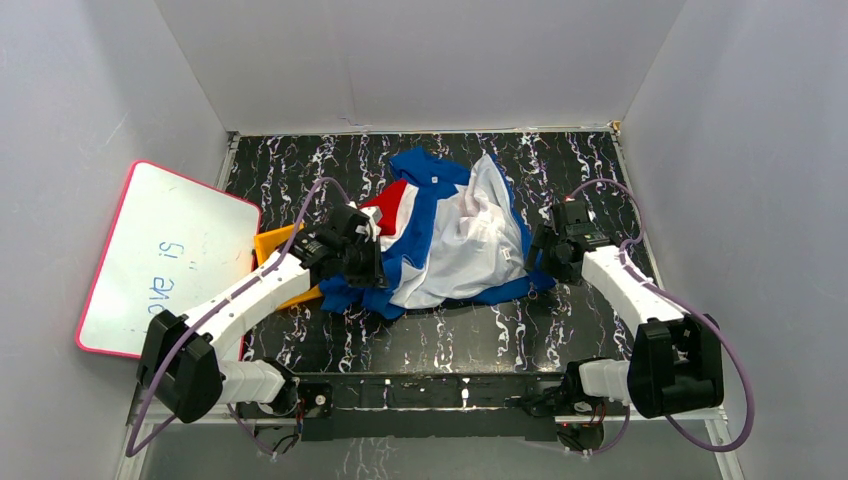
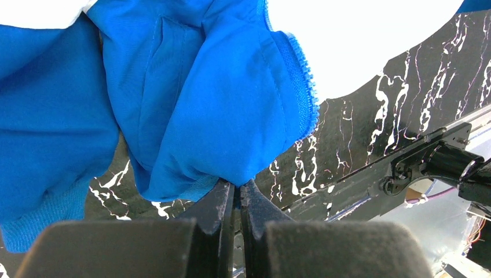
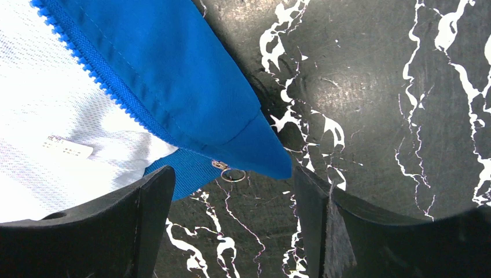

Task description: Zip up the jacket

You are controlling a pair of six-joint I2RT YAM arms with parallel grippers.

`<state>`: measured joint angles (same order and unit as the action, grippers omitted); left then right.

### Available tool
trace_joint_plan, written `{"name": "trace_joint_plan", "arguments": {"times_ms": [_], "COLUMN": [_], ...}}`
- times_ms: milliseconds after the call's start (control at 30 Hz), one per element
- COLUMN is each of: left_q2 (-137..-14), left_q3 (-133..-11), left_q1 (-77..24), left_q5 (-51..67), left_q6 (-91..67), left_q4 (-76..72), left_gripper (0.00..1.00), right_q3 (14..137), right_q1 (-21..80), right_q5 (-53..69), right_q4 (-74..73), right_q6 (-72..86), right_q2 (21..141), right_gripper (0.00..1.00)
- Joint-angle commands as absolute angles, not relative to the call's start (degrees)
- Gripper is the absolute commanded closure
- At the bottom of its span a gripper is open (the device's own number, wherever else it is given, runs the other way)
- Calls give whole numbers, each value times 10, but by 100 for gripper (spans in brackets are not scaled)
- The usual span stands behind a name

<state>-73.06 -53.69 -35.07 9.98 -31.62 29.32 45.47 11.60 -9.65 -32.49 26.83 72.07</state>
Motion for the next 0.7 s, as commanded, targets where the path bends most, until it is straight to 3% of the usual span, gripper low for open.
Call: {"name": "trace_joint_plan", "arguments": {"times_ms": [0,667], "left_q2": [-709,-700], "left_q3": [-529,-513], "left_q1": [-340,-329], "left_q5": [135,158], "left_q6": [-300,-294], "left_q4": [283,275], "left_gripper": [100,100], "right_q3": [453,440], "right_q1": [109,98], "right_q5": [-77,-54], "right_q4": [-296,-271], "right_q6": [265,275], "right_q2": [726,787], "right_gripper": [19,42]}}
